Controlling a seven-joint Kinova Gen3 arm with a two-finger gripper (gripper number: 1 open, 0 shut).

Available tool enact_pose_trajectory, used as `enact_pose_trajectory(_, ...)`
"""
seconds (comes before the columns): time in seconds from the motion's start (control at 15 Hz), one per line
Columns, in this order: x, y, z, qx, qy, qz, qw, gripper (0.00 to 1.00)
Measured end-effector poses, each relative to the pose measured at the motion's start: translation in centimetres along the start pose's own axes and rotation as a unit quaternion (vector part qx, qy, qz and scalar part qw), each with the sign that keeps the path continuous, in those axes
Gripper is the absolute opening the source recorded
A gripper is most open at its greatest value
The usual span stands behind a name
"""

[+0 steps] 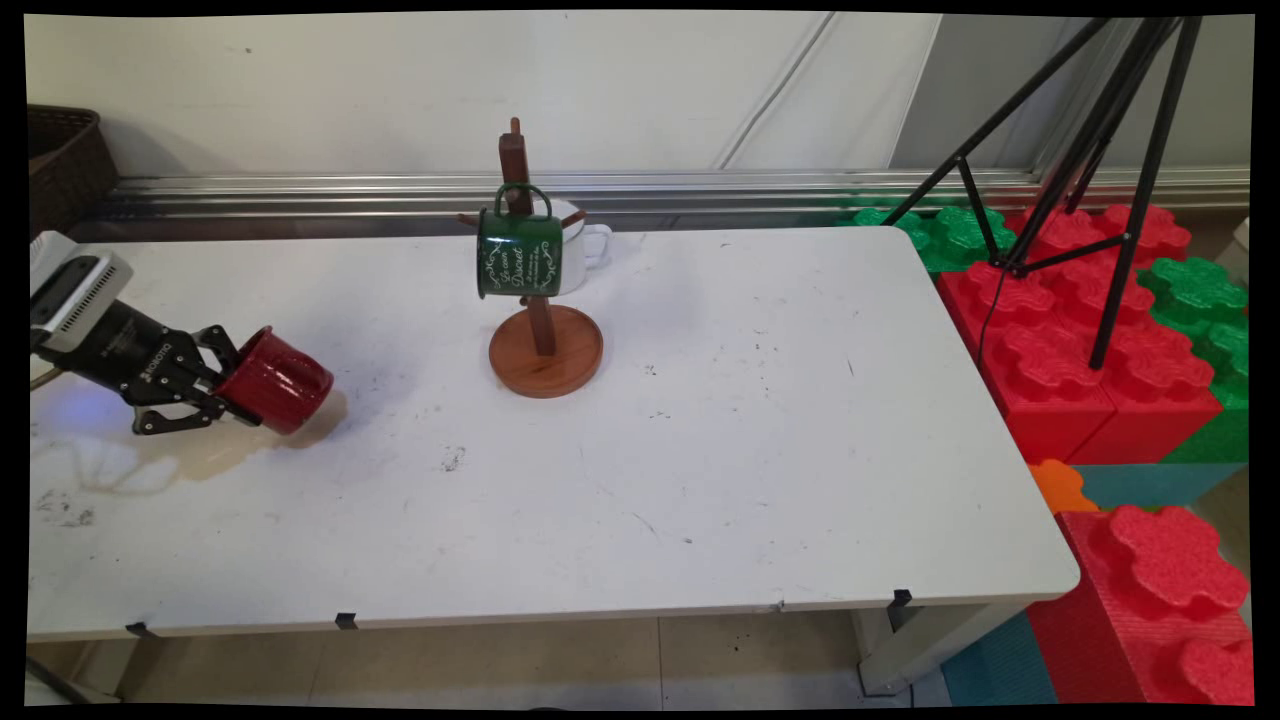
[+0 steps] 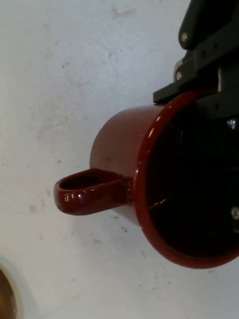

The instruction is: Place the picked object on the table

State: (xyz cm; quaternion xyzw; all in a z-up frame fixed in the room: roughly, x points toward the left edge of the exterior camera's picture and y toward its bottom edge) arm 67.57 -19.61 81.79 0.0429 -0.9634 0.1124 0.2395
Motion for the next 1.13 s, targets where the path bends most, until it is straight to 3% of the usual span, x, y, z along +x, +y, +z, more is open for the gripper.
enact_pose_trajectory(0.53, 0.02, -0.41, 0.58, -0.002, -0.013, 0.008, 0.9999, 0.00)
enact_pose_trajectory(0.6, 0.03, -0.43, 0.62, -0.002, -0.014, 0.009, 0.9999, 1.00)
enact_pose_trajectory(1.13, 0.37, -0.93, 0.82, -0.001, -0.014, 0.007, 0.9999, 1.00)
